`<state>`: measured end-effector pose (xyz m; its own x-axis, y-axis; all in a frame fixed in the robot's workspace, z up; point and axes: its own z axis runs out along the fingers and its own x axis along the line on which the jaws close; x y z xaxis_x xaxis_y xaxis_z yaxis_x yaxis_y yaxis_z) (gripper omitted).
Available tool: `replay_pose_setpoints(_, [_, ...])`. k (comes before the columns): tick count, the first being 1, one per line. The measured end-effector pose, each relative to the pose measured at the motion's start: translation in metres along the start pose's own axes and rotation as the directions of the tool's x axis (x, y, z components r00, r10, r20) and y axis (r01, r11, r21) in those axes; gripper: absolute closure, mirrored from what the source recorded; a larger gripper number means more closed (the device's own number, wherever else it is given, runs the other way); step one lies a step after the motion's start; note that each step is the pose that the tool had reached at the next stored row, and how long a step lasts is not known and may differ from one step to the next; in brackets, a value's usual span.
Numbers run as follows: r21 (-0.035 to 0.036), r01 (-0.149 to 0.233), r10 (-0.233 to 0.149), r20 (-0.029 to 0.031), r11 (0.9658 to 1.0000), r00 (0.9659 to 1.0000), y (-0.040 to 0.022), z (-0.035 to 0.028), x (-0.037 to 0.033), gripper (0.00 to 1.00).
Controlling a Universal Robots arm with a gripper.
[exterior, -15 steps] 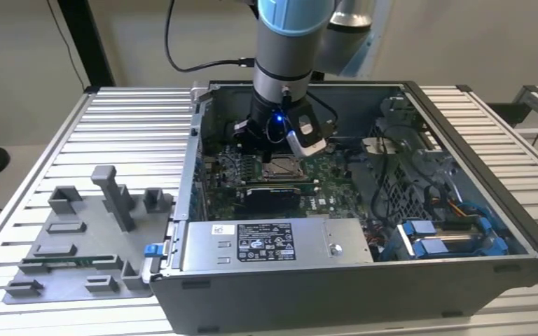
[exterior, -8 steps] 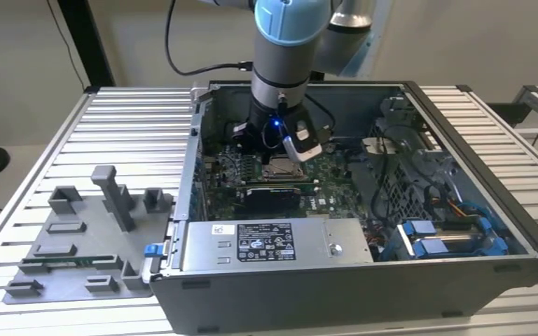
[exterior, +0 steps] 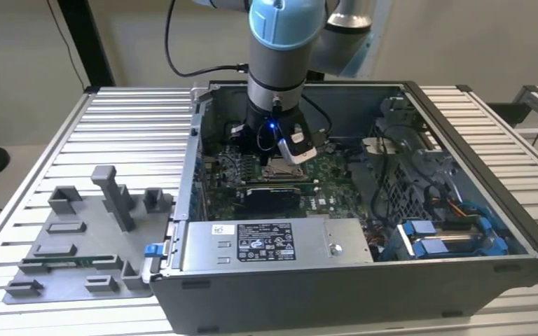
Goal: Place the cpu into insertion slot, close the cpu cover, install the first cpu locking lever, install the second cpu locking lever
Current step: 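Install the second cpu locking lever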
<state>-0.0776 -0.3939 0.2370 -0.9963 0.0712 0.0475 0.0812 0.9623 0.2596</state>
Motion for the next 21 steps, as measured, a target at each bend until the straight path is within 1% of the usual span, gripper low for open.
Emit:
replay_pose_setpoints(3, [-0.0010,-0.014,0.014,0.0037,0.9999,0.9999,-0.0001,0.0024,0.0018,1.00])
replay_pose_setpoints(9, [-0.0052,-0.038,0.038,0.0097,0.9993,0.9992,-0.0002,0.0068,0.0051,1.00])
replay_pose_setpoints(17, [-0.0074,-0.061,0.061,0.0158,0.9981,0.9980,-0.0013,0.0167,0.0089,1.00])
replay_pose_setpoints(21, [-0.0085,-0.072,0.073,0.0187,0.9973,0.9972,-0.0007,0.0225,0.0099,1.00])
